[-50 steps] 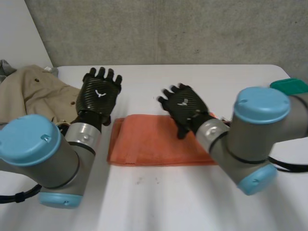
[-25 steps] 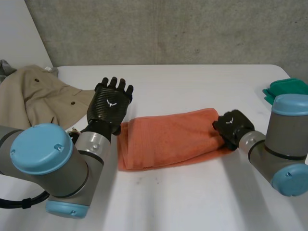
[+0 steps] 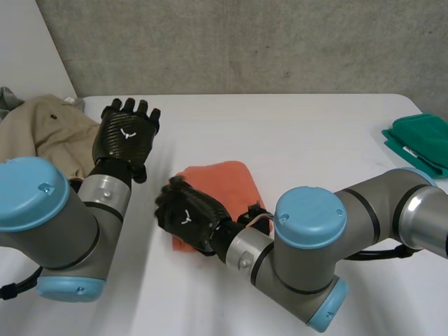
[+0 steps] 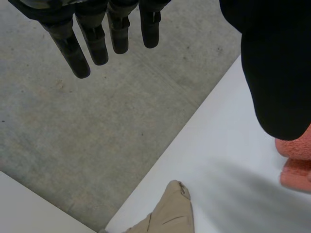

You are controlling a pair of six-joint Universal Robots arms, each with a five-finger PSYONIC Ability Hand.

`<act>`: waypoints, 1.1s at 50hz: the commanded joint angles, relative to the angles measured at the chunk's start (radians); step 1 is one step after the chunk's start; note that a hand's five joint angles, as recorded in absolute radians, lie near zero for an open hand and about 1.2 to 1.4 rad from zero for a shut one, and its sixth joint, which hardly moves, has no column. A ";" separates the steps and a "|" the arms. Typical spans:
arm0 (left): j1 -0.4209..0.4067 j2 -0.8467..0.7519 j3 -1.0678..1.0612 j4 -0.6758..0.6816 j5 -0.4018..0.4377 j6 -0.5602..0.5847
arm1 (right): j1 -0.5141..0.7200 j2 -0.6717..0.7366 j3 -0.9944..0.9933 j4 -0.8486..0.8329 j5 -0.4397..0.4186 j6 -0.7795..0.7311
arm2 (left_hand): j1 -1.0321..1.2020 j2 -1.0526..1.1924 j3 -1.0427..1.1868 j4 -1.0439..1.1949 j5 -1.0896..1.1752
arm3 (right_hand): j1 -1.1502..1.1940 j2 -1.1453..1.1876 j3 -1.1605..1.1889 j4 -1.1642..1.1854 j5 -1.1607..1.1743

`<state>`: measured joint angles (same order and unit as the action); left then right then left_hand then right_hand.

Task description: Fold the laundry.

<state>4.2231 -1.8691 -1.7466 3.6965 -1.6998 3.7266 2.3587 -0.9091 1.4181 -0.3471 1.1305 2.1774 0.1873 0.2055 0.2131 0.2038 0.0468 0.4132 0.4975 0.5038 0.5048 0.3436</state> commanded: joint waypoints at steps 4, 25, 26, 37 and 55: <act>-0.037 -0.010 0.064 0.000 0.003 -0.043 | -0.166 -0.177 -0.010 0.019 0.164 0.637 | 0.000 -0.018 -0.026 -0.017 -0.034 | -0.239 -0.323 -0.329 -0.330 -0.344; -0.219 -0.326 0.344 -0.329 -0.056 -0.237 | -0.280 0.018 -0.255 0.399 0.216 0.852 | 0.032 0.014 0.006 0.016 -0.002 | -0.239 -0.323 -0.329 -0.330 -0.344; -0.212 -0.331 0.346 -0.355 -0.096 -0.231 | -0.279 0.027 -0.264 0.405 0.210 0.852 | 0.029 0.011 0.003 0.013 -0.005 | -0.239 -0.323 -0.329 -0.330 -0.344; -0.158 -0.340 0.315 -0.391 -0.169 -0.117 | -0.213 0.197 -0.399 0.510 0.163 0.828 | 0.026 0.008 0.000 0.010 -0.008 | -0.239 -0.323 -0.329 -0.330 -0.344; -0.155 -0.144 0.329 -0.389 -0.008 -0.100 | -0.207 -0.034 -0.280 0.432 0.242 0.668 | 0.012 -0.007 -0.014 -0.005 -0.023 | -0.239 -0.323 -0.329 -0.330 -0.344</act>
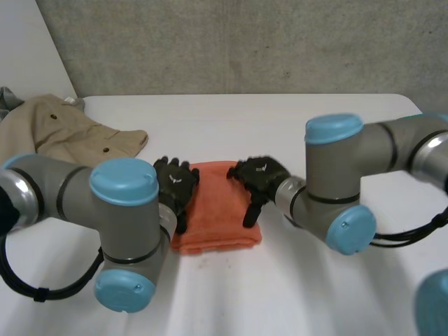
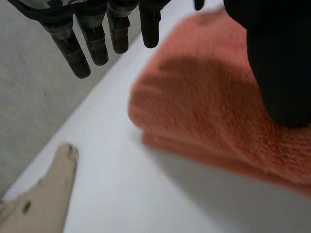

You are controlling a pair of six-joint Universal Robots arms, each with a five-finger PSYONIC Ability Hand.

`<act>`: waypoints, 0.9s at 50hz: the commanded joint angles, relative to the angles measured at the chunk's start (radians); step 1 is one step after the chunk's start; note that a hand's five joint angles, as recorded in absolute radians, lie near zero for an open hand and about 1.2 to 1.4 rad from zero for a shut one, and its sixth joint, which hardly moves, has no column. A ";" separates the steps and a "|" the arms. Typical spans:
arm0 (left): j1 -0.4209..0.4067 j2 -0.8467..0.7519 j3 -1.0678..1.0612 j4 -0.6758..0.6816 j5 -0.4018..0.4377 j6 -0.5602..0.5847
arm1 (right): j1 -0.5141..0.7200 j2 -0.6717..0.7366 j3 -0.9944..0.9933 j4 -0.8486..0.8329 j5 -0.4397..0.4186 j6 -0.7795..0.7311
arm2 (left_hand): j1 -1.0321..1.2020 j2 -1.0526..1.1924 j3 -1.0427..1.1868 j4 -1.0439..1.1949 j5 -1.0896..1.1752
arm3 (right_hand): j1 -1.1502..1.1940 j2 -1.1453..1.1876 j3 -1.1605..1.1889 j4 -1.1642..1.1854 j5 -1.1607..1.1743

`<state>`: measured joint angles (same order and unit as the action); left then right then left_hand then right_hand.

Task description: Fold the laundry.

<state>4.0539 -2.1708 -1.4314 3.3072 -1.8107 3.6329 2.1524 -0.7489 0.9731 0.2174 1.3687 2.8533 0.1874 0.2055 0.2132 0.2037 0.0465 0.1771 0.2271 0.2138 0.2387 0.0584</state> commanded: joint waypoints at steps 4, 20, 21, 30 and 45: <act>0.045 0.256 0.029 -0.011 0.241 -0.010 | 0.003 -0.311 0.369 -0.312 0.030 -0.026 | 0.020 0.002 -0.006 0.004 -0.013 | -0.003 -0.053 -0.039 -0.064 -0.058; 0.165 0.371 0.028 -0.172 0.659 -0.183 | 0.155 -0.205 0.647 -0.658 0.047 -0.115 | 0.020 0.002 -0.006 0.004 -0.013 | -0.003 -0.053 -0.039 -0.064 -0.058; 0.165 0.371 0.028 -0.172 0.659 -0.184 | 0.155 -0.186 0.629 -0.665 0.049 -0.117 | 0.020 0.002 -0.006 0.004 -0.013 | -0.003 -0.053 -0.039 -0.064 -0.058; 0.158 0.373 0.019 -0.172 0.659 -0.184 | 0.155 -0.086 0.510 -0.670 0.072 -0.167 | 0.020 0.002 -0.006 0.004 -0.013 | -0.003 -0.053 -0.039 -0.064 -0.058; 0.154 0.373 0.017 -0.172 0.659 -0.189 | 0.155 0.009 0.365 -0.667 0.067 -0.181 | 0.020 0.002 -0.006 0.004 -0.013 | 0.327 0.277 0.291 0.266 0.272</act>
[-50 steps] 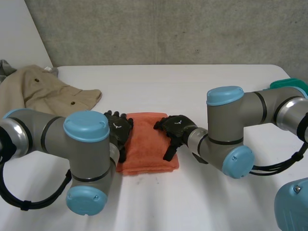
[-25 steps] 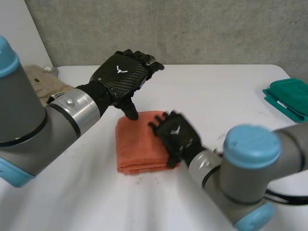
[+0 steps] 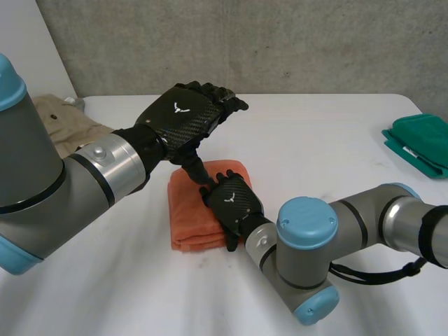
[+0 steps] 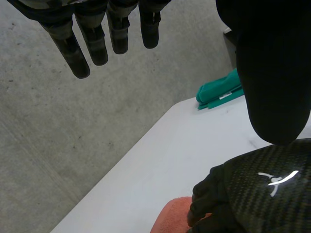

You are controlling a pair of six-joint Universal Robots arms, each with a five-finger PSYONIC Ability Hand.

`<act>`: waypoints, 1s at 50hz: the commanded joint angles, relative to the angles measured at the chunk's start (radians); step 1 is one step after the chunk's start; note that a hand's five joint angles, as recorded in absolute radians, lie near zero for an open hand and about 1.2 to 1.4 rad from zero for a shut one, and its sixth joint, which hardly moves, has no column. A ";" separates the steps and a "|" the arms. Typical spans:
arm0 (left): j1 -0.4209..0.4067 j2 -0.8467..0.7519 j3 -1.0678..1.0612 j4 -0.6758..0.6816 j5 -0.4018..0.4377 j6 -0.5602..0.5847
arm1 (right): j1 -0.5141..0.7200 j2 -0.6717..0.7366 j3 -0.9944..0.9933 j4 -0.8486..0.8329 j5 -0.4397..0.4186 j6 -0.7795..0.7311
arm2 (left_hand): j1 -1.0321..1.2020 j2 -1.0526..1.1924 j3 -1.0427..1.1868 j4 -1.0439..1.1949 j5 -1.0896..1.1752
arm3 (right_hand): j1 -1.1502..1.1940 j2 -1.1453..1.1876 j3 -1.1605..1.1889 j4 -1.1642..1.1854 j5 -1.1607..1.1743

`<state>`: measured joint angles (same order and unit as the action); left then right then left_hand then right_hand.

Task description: Fold the laundry.

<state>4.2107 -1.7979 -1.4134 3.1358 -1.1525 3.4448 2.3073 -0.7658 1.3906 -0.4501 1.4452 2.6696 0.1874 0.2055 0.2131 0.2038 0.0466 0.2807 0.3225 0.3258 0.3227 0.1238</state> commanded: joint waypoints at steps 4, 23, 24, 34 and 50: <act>-0.003 0.000 -0.001 0.000 0.002 -0.001 | 0.000 0.049 -0.091 0.013 -0.009 0.003 | 0.023 0.005 -0.003 0.007 -0.011 | 0.286 0.244 0.240 0.243 0.268; -0.003 0.000 -0.001 -0.003 0.007 -0.001 | -0.008 0.105 -0.205 0.031 -0.029 0.001 | 0.026 0.008 0.000 0.010 -0.008 | 1.116 1.074 1.070 1.074 1.098; -0.003 0.000 -0.001 -0.003 0.007 -0.001 | -0.011 0.103 -0.206 0.031 -0.031 0.003 | 0.026 0.008 0.000 0.010 -0.008 | 1.116 1.074 1.070 1.074 1.098; -0.003 0.006 -0.002 -0.003 0.007 -0.001 | -0.173 -0.001 -0.095 0.025 -0.043 -0.004 | 0.026 0.008 0.000 0.010 -0.008 | 1.116 1.074 1.070 1.074 1.098; -0.006 0.012 -0.016 -0.003 0.010 -0.003 | -0.675 -0.077 -0.045 -0.166 -0.627 -0.091 | 0.014 -0.004 -0.011 -0.002 -0.019 | 1.116 1.074 1.070 1.074 1.098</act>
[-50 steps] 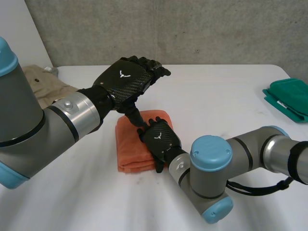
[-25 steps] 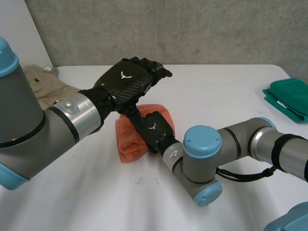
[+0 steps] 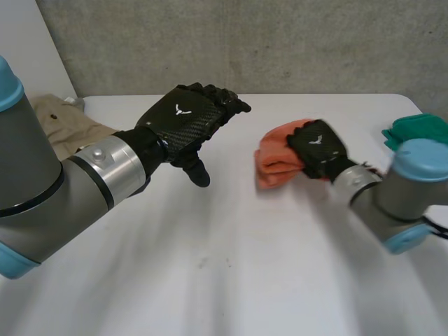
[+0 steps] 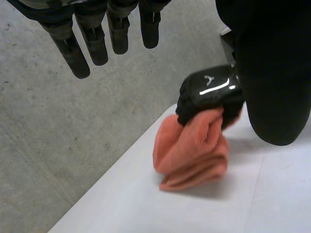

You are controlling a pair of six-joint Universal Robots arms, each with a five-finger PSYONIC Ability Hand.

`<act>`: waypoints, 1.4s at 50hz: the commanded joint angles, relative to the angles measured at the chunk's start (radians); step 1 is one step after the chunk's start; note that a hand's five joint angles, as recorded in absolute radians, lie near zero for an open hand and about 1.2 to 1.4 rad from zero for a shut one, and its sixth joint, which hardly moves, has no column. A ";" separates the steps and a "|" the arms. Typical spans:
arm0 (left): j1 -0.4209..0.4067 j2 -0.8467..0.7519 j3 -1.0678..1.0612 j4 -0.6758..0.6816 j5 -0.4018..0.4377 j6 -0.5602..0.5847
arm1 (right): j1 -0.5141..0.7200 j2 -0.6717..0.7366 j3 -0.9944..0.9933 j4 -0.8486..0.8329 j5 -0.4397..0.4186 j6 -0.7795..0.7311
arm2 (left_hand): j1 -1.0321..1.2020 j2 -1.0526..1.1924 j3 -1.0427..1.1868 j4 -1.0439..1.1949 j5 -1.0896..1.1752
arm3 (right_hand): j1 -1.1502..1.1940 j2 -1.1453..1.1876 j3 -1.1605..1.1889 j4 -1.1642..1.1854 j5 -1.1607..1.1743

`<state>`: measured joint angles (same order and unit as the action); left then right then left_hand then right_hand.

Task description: Fold the laundry.

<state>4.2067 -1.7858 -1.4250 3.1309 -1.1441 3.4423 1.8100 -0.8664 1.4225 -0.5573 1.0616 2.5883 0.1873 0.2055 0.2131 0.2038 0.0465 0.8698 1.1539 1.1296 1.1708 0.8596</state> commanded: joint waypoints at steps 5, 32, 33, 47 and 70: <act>-0.001 0.000 -0.005 0.003 0.001 0.000 | -0.228 0.059 -0.223 -0.067 -0.275 0.045 | 0.014 -0.004 -0.011 -0.002 -0.019 | 0.527 0.242 0.267 0.225 0.362; -0.005 -0.004 -0.009 0.008 -0.005 0.000 | -0.592 0.378 -0.689 -0.403 -0.302 0.691 | 0.029 0.011 0.003 0.013 -0.005 | 0.527 0.242 0.267 0.225 0.362; -0.005 -0.004 -0.009 0.008 -0.005 0.000 | -0.604 0.391 -0.689 -0.403 -0.313 0.691 | 0.029 0.011 0.003 0.013 -0.005 | 0.527 0.242 0.267 0.225 0.362; -0.013 -0.018 -0.017 0.009 -0.008 0.000 | -0.730 0.534 -0.626 -0.405 -0.477 0.675 | 0.032 0.014 0.006 0.016 -0.002 | 0.527 0.242 0.267 0.225 0.362; -0.030 -0.003 -0.022 0.006 -0.008 0.000 | -0.758 0.290 -0.533 0.086 -0.388 0.420 | 0.029 0.011 0.003 0.013 -0.005 | -0.695 -0.979 -0.955 -0.996 -0.860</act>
<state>4.1765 -1.7936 -1.4423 3.1378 -1.1520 3.4422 1.0660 -0.5057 0.8790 -0.6376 0.6017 3.1678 0.1882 0.2055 0.2131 0.2038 0.0464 0.2061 0.2229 0.2176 0.2360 0.0662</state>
